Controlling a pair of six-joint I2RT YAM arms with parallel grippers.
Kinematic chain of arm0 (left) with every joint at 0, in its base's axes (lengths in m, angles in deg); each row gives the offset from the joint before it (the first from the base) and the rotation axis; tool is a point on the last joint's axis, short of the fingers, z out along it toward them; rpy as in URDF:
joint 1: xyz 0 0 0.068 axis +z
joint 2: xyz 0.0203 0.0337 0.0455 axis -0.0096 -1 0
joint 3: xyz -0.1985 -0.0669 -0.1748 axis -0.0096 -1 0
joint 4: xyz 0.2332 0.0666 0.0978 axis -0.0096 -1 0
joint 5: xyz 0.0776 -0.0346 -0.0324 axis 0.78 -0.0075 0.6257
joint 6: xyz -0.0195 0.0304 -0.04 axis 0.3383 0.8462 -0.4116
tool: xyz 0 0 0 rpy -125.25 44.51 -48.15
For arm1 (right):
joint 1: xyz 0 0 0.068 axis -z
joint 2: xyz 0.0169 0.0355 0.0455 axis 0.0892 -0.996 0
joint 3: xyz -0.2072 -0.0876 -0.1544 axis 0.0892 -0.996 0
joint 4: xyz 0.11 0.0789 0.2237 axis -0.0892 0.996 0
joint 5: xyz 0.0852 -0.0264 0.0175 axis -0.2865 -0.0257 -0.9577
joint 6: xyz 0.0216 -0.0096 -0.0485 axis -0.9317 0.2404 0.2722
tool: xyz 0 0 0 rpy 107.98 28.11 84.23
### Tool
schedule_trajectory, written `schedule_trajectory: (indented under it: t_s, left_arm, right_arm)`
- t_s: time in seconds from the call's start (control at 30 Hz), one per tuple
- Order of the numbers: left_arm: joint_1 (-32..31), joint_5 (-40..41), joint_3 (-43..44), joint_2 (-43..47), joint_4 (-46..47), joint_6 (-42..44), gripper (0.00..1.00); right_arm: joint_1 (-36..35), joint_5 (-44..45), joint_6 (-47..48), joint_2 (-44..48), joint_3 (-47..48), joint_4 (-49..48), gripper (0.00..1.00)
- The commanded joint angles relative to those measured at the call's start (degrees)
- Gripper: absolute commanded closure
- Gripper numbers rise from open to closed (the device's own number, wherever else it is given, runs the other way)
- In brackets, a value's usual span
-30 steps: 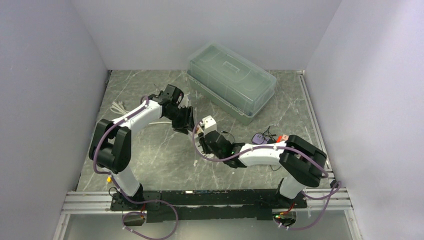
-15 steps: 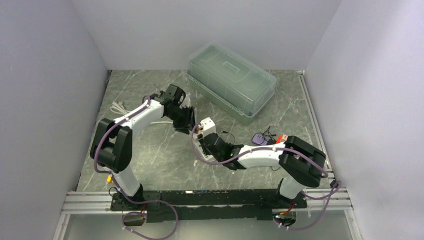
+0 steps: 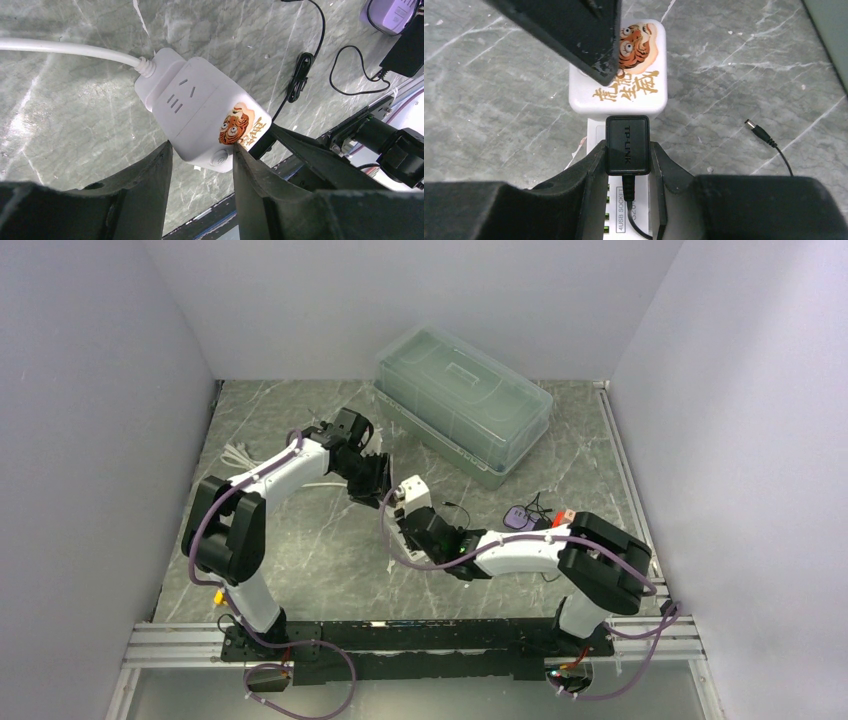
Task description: Pull the plug off the socket
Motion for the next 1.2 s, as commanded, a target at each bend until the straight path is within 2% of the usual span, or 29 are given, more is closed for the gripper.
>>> schedule_trajectory:
  t_s: [0.0, 0.23, 0.6, 1.0, 1.17]
  left_arm:
    - [-1.8, 14.9, -4.0, -6.5, -3.0, 3.9, 0.51]
    - [-1.9, 15.2, -3.6, -6.7, -3.1, 4.0, 0.51]
    - [-2.0, 15.3, -3.2, -7.3, -3.2, 4.1, 0.52]
    - [-2.1, 15.6, -3.0, -7.4, -3.4, 4.2, 0.52]
    - [-2.2, 17.2, -3.3, -6.1, -2.8, 3.9, 0.52]
  right_arm:
    - [3.4, -8.5, -5.4, 4.2, -1.2, -4.3, 1.00]
    - [3.7, -7.0, -3.6, 4.5, -1.0, -3.8, 1.00]
    - [-4.2, 5.8, 4.1, 1.3, 2.8, -2.2, 1.00]
    - [-4.0, 3.4, 2.2, 2.0, 2.2, -2.4, 1.00]
    - [-3.8, 5.1, 2.7, 3.4, 1.3, -3.0, 1.00]
